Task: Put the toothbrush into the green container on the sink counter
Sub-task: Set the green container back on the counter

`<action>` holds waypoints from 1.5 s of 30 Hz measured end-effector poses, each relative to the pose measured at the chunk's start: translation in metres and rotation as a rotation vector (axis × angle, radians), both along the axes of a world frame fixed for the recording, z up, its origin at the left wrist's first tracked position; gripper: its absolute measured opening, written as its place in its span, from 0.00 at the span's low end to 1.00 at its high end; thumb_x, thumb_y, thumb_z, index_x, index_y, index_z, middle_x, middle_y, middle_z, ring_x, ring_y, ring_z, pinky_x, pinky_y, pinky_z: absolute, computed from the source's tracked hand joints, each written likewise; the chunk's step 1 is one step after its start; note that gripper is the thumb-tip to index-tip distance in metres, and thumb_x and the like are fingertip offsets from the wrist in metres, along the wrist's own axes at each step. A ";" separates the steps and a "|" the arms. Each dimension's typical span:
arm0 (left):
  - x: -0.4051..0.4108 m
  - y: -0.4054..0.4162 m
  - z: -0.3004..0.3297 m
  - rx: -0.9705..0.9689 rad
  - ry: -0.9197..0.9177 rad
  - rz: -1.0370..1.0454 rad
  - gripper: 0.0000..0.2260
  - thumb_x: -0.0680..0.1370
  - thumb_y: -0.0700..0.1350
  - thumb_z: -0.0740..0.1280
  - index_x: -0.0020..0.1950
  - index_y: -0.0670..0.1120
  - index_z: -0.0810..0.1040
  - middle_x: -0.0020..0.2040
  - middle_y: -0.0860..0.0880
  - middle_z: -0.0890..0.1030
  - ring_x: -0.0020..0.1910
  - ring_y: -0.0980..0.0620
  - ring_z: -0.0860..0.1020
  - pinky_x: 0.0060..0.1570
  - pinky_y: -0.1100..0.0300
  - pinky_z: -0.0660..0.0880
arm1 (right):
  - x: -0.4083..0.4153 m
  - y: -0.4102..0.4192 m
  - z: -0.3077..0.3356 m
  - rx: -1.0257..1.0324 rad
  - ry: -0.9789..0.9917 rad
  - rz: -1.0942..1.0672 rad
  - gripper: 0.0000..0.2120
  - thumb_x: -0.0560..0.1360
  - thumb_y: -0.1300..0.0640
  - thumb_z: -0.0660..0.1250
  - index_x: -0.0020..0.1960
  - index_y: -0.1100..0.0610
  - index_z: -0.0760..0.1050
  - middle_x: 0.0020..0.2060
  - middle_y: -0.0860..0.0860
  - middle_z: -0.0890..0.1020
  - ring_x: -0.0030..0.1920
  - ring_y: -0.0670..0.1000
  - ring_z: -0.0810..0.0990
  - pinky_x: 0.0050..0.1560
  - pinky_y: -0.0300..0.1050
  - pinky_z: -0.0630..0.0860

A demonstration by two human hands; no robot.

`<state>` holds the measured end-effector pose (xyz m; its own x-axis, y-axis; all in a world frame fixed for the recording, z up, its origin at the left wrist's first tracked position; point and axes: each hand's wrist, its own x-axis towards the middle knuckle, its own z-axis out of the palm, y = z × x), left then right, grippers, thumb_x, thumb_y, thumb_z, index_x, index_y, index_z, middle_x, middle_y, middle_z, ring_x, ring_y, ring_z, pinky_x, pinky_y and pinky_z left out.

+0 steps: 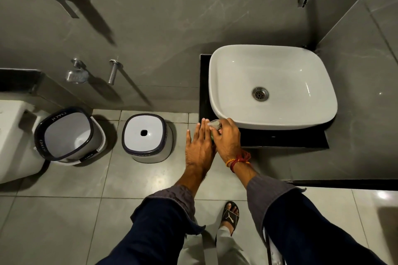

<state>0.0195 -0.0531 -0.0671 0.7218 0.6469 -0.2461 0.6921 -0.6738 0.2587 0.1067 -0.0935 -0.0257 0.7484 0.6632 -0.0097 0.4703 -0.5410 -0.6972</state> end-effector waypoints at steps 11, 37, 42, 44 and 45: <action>-0.001 -0.004 0.001 0.013 0.018 -0.019 0.37 0.84 0.51 0.62 0.82 0.43 0.40 0.83 0.43 0.41 0.82 0.44 0.42 0.79 0.39 0.46 | -0.017 0.006 0.022 0.075 0.074 -0.282 0.18 0.71 0.43 0.76 0.46 0.58 0.80 0.42 0.51 0.82 0.44 0.53 0.83 0.46 0.45 0.82; 0.003 0.013 -0.008 0.028 -0.025 0.041 0.36 0.84 0.50 0.59 0.82 0.44 0.38 0.84 0.46 0.44 0.82 0.45 0.48 0.79 0.40 0.47 | -0.002 -0.024 -0.008 -0.067 0.311 0.064 0.18 0.76 0.58 0.67 0.66 0.58 0.77 0.52 0.60 0.86 0.53 0.58 0.85 0.56 0.49 0.82; 0.002 0.024 -0.008 0.057 0.003 0.031 0.41 0.81 0.49 0.64 0.82 0.43 0.37 0.84 0.45 0.44 0.82 0.44 0.50 0.79 0.39 0.50 | 0.004 -0.013 -0.012 -0.083 0.283 0.113 0.17 0.76 0.56 0.67 0.63 0.57 0.78 0.50 0.59 0.86 0.52 0.58 0.85 0.56 0.54 0.83; 0.002 0.029 -0.007 0.055 0.006 0.027 0.42 0.81 0.52 0.65 0.82 0.43 0.38 0.84 0.45 0.44 0.82 0.44 0.50 0.79 0.38 0.49 | 0.002 -0.011 -0.010 -0.077 0.293 0.130 0.18 0.76 0.56 0.66 0.65 0.55 0.77 0.51 0.57 0.86 0.52 0.56 0.85 0.56 0.52 0.83; 0.003 0.030 -0.004 0.068 0.012 0.019 0.42 0.81 0.54 0.65 0.82 0.43 0.38 0.84 0.45 0.45 0.82 0.44 0.50 0.79 0.38 0.48 | 0.004 -0.011 -0.008 -0.065 0.289 0.123 0.18 0.76 0.57 0.66 0.66 0.54 0.76 0.52 0.56 0.86 0.52 0.56 0.85 0.56 0.50 0.83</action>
